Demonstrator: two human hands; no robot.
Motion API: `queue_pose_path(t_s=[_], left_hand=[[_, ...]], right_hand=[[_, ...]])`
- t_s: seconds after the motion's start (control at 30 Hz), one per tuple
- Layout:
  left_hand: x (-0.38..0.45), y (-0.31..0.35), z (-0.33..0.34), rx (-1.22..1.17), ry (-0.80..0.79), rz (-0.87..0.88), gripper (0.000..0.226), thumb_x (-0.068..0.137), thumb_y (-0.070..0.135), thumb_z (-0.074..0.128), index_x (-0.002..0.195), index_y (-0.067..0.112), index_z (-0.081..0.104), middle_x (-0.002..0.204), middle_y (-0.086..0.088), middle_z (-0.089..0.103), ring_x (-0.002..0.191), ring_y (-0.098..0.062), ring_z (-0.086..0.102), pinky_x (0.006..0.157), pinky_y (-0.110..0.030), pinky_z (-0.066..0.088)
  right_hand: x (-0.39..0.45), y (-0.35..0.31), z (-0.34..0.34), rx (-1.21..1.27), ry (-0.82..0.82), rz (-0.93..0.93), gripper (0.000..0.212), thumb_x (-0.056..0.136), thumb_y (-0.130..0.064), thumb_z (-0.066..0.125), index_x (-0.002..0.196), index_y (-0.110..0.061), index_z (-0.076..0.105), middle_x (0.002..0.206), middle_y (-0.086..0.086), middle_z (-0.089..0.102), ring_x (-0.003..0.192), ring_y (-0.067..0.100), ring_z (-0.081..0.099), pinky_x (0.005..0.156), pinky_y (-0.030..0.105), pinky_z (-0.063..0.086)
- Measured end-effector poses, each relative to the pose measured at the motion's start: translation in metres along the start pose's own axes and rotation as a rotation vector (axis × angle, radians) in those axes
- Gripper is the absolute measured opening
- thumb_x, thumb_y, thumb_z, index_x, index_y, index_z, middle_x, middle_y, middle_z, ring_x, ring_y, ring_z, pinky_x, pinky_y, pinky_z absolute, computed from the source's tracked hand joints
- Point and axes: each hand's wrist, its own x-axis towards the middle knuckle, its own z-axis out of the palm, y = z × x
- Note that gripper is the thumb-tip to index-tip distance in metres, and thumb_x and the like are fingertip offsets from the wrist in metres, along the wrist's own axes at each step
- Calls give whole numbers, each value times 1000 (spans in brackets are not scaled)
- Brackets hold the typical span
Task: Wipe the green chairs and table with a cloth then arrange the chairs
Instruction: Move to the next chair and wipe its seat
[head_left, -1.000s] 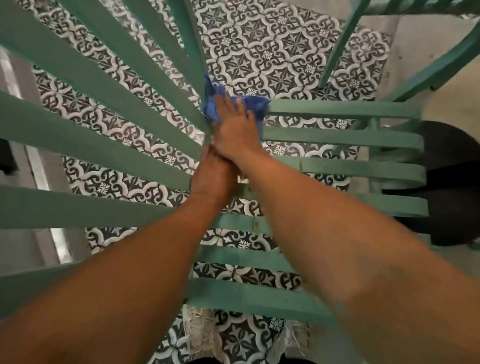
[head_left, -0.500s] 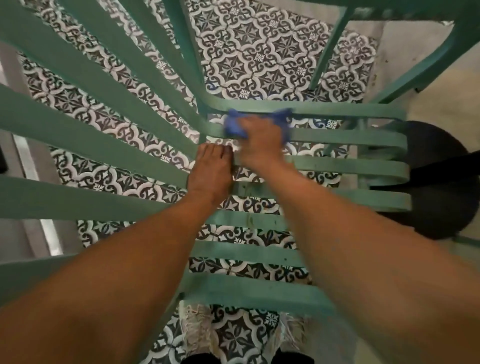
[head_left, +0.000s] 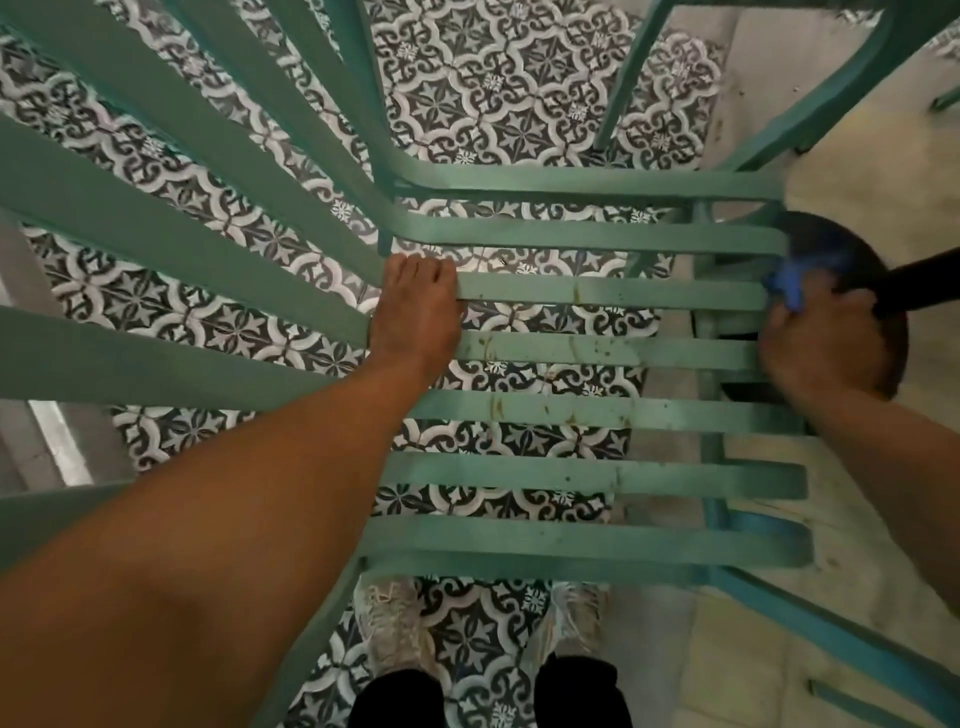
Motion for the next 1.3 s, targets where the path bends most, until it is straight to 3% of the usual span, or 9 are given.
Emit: queue_pose_path(t_s=[0.13,0.27,0.4,0.6,0.7,0.9,1.07,1.2,1.3], left_hand=[[1,-2,1,22,4,14,32,92,15,53,121,3,56,112,-16,60,109,-32,47,105,-40,29],[4,-3,3,62,-84,48,29,91,22,55,119,12,56,111,-10,61,110,-27,49,107,-40,28],[1,-1,0,88,-45,13,40,93,22,56,127,2,52,120,-20,58,117,-34,45,110,-42,25],[-2,5,-9,24,-46,-10,42,96,25,53,130,0,51,123,-22,56,120,-34,42,108,-40,24],[0,6,-9,20,-56,-2,46,97,26,52,135,0,48,126,-22,54,122,-34,41,109,-39,22],[5,-2,-7,29,-93,50,45,92,20,54,133,2,50,124,-24,56,117,-37,45,103,-39,26],[5,-2,-6,59,-82,31,37,94,23,55,123,0,55,118,-25,58,111,-41,47,97,-42,33],[5,-2,-8,40,-113,0,34,94,28,56,115,1,58,116,-22,60,110,-40,48,97,-42,35],[4,2,-11,51,-103,10,32,95,27,55,113,1,60,116,-22,61,110,-37,50,97,-41,35]], right_hand=[[-74,-141,37,182,-42,-325,28,97,-33,39,122,-21,46,110,11,54,93,29,57,71,34,48],[-106,-242,53,258,-143,-509,39,96,-40,33,123,-21,53,107,9,45,94,25,50,81,40,45],[-76,-132,36,189,-11,-620,23,96,-32,43,117,-27,52,99,12,47,80,27,52,64,34,49],[-26,46,6,82,-80,101,58,82,-38,33,123,-2,51,126,36,41,111,52,46,92,53,40],[-66,0,21,122,-6,109,55,89,-39,35,131,-5,45,127,31,40,108,46,49,86,50,42],[-175,-207,52,294,-226,-449,45,90,-26,50,133,-15,41,118,15,45,101,30,51,77,39,45],[-136,-116,44,179,-159,-602,45,93,-24,46,137,-20,40,111,17,47,94,31,53,68,39,51],[-91,0,25,56,-11,-170,56,88,-39,33,136,-12,43,119,30,43,101,45,51,78,47,45],[-80,1,30,-8,-19,-35,70,81,-40,22,138,-1,38,123,34,41,108,48,47,90,51,43]])
